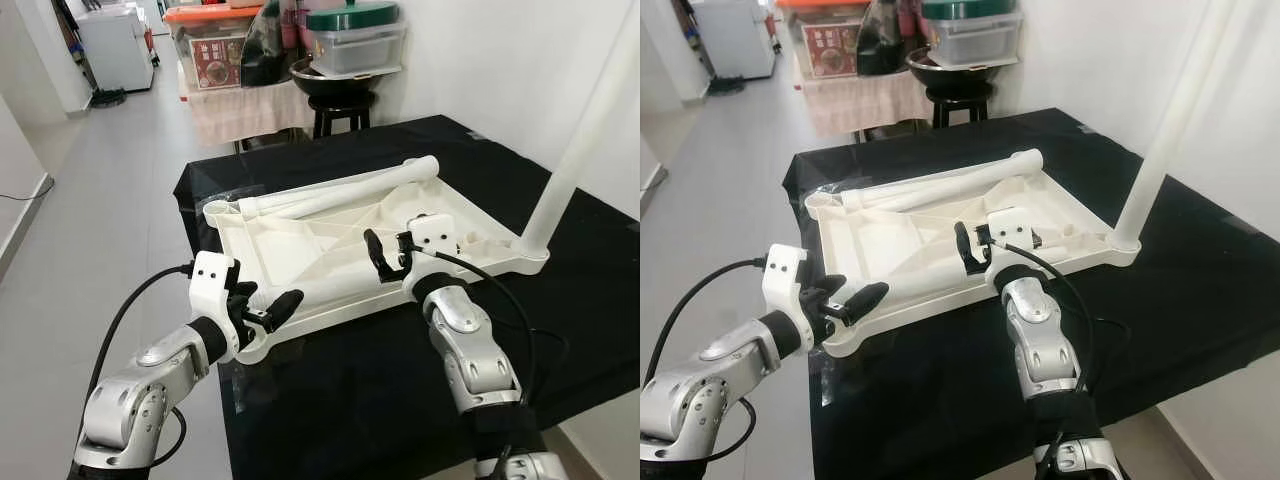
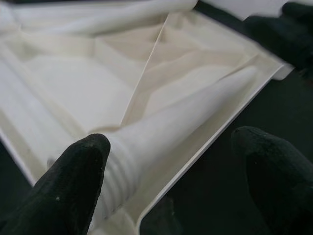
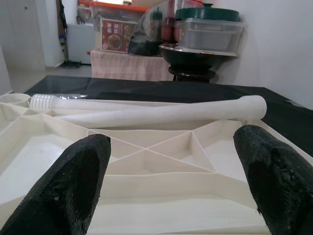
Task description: Building children table
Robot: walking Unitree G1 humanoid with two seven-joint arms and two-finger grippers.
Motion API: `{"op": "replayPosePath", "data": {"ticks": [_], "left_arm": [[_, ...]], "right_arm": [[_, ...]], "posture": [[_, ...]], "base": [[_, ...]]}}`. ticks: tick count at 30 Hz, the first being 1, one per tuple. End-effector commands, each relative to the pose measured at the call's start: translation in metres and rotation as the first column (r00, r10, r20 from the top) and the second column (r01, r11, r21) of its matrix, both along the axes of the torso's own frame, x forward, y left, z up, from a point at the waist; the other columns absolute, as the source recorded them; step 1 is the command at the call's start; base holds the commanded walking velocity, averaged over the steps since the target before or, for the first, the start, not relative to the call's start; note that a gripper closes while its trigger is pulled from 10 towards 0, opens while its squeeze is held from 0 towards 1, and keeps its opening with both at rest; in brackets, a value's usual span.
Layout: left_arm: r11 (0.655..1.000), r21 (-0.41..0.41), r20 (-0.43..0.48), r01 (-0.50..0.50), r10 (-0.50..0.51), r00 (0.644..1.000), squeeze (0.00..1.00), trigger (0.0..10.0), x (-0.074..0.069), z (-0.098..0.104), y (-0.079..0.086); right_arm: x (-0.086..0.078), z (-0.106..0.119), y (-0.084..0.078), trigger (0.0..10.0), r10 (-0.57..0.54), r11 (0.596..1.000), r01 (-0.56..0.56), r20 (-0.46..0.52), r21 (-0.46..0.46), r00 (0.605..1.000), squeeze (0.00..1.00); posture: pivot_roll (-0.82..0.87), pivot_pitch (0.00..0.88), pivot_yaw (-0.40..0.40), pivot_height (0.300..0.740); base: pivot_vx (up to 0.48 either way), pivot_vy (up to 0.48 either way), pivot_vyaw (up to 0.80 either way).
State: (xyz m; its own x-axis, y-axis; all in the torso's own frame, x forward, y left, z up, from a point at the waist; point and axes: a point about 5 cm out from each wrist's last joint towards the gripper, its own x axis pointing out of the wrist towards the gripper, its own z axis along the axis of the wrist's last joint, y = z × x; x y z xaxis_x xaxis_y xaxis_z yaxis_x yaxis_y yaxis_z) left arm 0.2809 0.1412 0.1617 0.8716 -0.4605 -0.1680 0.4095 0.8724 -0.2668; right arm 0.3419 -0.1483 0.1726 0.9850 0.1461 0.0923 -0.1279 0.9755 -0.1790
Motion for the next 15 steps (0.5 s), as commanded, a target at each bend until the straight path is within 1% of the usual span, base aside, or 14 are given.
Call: {"op": "replayPosePath", "data": {"ticks": [1, 2, 3, 4, 6, 8, 10, 15], "left_arm": [[0.998, 0.024, -0.097, -0.056, 0.058, 0.994, 0.0, 10.0, 0.001, -0.016, 0.008], [0.997, 0.028, -0.099, -0.078, 0.081, 0.992, 0.0, 10.0, 0.002, -0.016, 0.012], [0.997, 0.028, -0.099, -0.078, 0.081, 0.992, 0.0, 10.0, 0.002, -0.016, 0.012], [0.994, 0.033, -0.109, -0.105, 0.108, 0.988, 0.0, 10.0, 0.003, -0.014, 0.016], [0.993, 0.033, -0.112, -0.111, 0.115, 0.987, 0.0, 10.0, 0.003, -0.013, 0.017], [0.99, 0.051, -0.107, -0.128, 0.133, 0.985, 0.0, 10.0, 0.003, -0.012, 0.019], [0.99, 0.033, -0.098, -0.134, 0.137, 0.986, 0.0, 10.0, 0.003, -0.008, 0.019], [0.99, 0.031, -0.059, -0.135, 0.137, 0.989, 0.0, 10.0, 0.002, 0.002, 0.016]], "right_arm": [[0.001, -0.003, 0.001, 10.0, 0.003, 1.0, -0.002, -0.017, 0.002, 1.0, 0.0], [0.001, -0.004, 0.0, 10.0, -0.001, 1.0, 0.001, -0.02, 0.001, 1.0, 0.0], [0.001, -0.004, 0.0, 10.0, -0.001, 1.0, 0.001, -0.02, 0.001, 1.0, 0.0], [0.001, -0.005, -0.001, 10.0, -0.005, 1.0, 0.005, -0.024, -0.002, 1.0, 0.0], [0.0, -0.005, -0.001, 10.0, -0.006, 1.0, 0.006, -0.025, -0.003, 1.0, 0.0], [0.0, -0.006, -0.001, 10.0, -0.007, 1.0, 0.007, -0.029, -0.005, 1.0, 0.0], [0.0, -0.006, -0.002, 10.0, -0.007, 1.0, 0.007, -0.031, -0.005, 1.0, 0.0], [0.001, -0.006, -0.001, 10.0, -0.004, 1.0, 0.004, -0.034, -0.006, 0.999, 0.0]], "posture": [[-0.02, 0.0, 0.039, 0.74], [-0.02, 0.0, 0.038, 0.74], [-0.02, 0.0, 0.038, 0.74], [-0.02, 0.0, 0.039, 0.74], [-0.02, 0.0, 0.039, 0.74], [-0.02, 0.0, 0.038, 0.74], [-0.02, 0.0, 0.037, 0.74], [-0.02, 0.0, 0.035, 0.74]], "base": [[0.0, 0.0, 0.0], [0.0, 0.0, 0.0], [0.0, 0.0, 0.0], [0.0, 0.0, 0.0], [0.0, 0.0, 0.0], [0.0, 0.0, 0.0], [0.0, 0.0, 0.0], [0.0, 0.0, 0.0]]}}
